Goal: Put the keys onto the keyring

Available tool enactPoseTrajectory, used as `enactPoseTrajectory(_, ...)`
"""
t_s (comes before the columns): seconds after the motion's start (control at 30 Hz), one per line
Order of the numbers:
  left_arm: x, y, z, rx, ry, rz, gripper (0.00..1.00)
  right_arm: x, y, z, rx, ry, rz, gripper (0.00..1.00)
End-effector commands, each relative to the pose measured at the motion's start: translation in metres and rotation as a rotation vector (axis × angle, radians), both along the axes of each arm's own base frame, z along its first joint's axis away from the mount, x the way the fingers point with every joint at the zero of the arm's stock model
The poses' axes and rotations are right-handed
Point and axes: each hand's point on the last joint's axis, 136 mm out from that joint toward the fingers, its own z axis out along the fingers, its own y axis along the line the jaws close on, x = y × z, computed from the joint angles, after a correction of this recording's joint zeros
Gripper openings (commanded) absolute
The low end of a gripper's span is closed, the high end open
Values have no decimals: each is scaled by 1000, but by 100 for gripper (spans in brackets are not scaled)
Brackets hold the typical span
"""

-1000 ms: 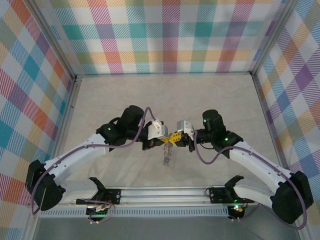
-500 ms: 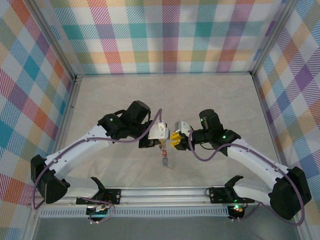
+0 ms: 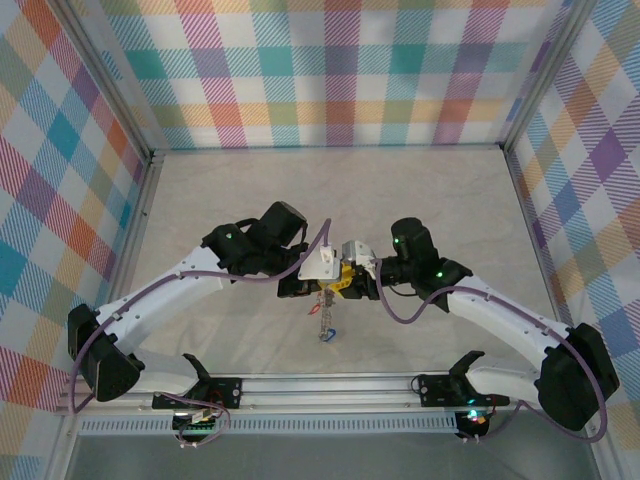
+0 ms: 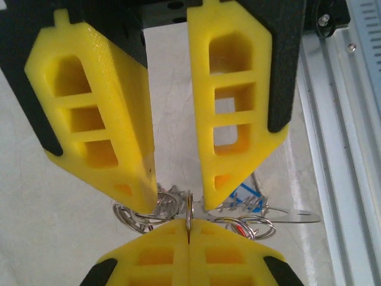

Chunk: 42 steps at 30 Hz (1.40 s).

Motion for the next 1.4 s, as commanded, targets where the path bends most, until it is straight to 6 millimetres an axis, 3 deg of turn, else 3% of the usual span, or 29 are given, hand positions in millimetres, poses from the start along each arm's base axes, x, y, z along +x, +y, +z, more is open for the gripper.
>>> enactPoseTrajectory(0.0, 5, -9, 25, -85, -4, 2, 0, -10, 2, 0, 22, 19, 47, 27)
enactPoseTrajectory(0.47, 5, -13, 36, -149, 13, 2, 0, -6, 4, -7, -5, 43, 32, 22)
enactPoseTrajectory(0.6, 6, -11, 36, -152, 10, 8, 0, -4, 6, -5, 4, 33, 24, 0)
enactPoseTrajectory(0.67, 7, -9, 35, -152, 14, 19, 0, -2, 5, -3, 17, 17, 8, 0)
enactPoseTrajectory(0.77, 7, -3, 37, -185, 42, 49, 19, 0, 5, 5, 59, -10, -11, 0)
enactPoseTrajectory(0.9, 7, 4, 39, -273, 29, 96, 29, 0, 5, 17, 142, -37, -28, 0)
enactPoseTrajectory(1.37, 2, 1, 42, -357, 22, 86, 33, 0, 6, 35, 252, -59, -33, 0)
